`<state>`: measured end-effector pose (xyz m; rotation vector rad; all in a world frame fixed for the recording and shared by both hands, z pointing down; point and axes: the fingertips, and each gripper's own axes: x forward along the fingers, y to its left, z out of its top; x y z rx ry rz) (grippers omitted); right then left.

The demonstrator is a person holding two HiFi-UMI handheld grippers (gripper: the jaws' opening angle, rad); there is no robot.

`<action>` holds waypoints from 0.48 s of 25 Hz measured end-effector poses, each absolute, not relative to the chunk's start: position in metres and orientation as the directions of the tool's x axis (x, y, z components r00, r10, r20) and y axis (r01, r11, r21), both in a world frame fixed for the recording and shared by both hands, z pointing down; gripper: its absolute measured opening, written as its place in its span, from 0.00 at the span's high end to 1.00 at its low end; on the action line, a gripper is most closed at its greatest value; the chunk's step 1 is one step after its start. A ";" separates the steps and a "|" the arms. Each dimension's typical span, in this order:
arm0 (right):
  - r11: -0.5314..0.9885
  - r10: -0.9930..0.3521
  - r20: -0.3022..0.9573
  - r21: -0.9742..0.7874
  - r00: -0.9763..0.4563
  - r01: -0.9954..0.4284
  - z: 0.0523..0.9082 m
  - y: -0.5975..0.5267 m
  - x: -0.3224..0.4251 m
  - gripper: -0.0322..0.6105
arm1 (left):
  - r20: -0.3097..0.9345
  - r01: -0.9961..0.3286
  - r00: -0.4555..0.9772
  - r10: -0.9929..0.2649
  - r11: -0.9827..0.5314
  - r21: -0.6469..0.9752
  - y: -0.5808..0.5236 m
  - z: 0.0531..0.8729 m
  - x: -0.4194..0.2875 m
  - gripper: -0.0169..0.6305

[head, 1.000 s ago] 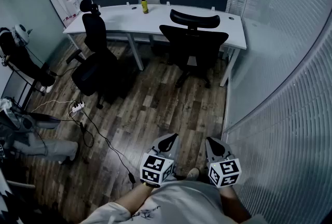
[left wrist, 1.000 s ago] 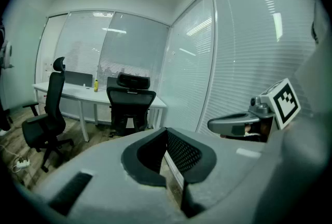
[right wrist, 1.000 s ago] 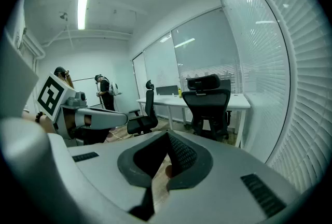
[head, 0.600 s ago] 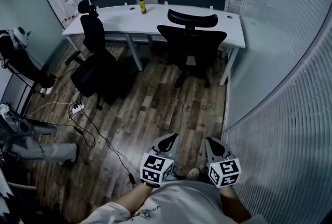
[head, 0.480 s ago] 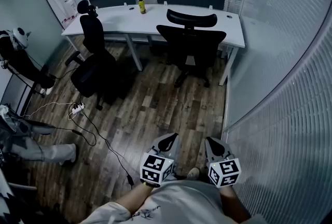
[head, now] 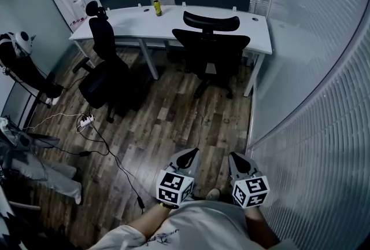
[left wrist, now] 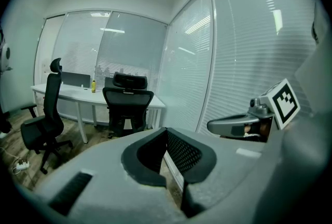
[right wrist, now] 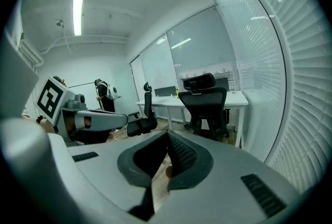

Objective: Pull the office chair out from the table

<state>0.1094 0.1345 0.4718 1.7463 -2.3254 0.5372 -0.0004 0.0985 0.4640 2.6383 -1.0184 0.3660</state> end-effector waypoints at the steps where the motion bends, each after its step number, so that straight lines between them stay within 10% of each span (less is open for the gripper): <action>1: 0.247 -0.886 0.356 -0.176 -0.296 -0.953 0.472 0.132 0.113 0.94 | 0.335 -0.688 0.714 -0.615 -0.705 0.173 0.097 0.463 0.003 0.96; 12: 0.255 -0.901 0.316 -0.165 -0.296 -0.953 0.462 0.098 0.163 0.94 | 0.320 -0.740 0.666 -0.674 -0.650 0.172 0.081 0.465 0.025 0.96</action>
